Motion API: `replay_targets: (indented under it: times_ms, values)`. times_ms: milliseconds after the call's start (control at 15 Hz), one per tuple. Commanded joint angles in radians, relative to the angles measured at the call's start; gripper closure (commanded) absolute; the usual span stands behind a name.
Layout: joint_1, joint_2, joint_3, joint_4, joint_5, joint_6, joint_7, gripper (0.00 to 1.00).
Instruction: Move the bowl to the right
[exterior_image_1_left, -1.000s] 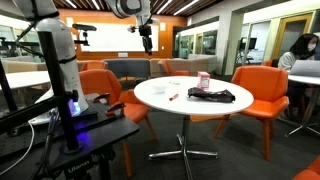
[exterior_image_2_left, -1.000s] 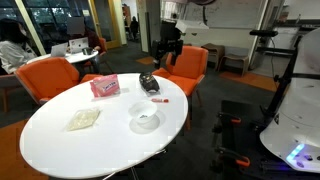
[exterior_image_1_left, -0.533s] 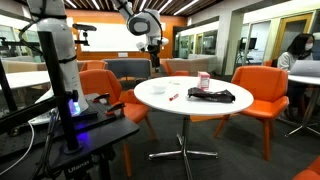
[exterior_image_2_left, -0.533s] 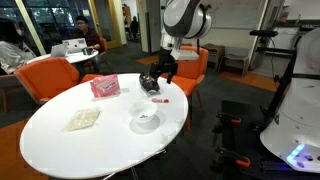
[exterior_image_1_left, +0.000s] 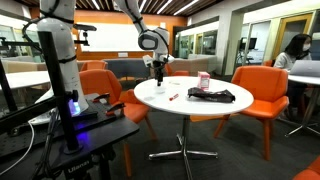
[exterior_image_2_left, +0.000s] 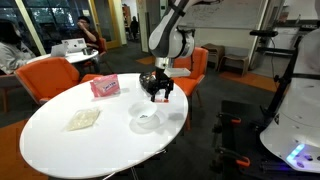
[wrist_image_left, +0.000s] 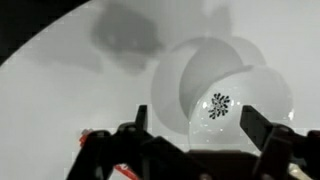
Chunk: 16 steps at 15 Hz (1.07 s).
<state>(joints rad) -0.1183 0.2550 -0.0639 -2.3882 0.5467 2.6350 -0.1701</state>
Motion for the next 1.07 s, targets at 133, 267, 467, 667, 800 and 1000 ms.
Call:
replay_targets:
  times_ms: [133, 267, 467, 667, 800, 1000]
  values:
    - [-0.076, 0.137, 0.064, 0.134, 0.015, -0.063, -0.025, 0.0]
    - [-0.089, 0.171, 0.082, 0.169, 0.007, -0.071, -0.022, 0.0]
    - [-0.093, 0.206, 0.097, 0.213, -0.012, -0.08, -0.013, 0.22]
    - [-0.088, 0.228, 0.098, 0.239, -0.033, -0.086, 0.001, 0.47]
    - [-0.084, 0.236, 0.093, 0.247, -0.046, -0.091, 0.011, 0.61]
    - [-0.084, 0.241, 0.091, 0.25, -0.059, -0.094, 0.015, 0.85]
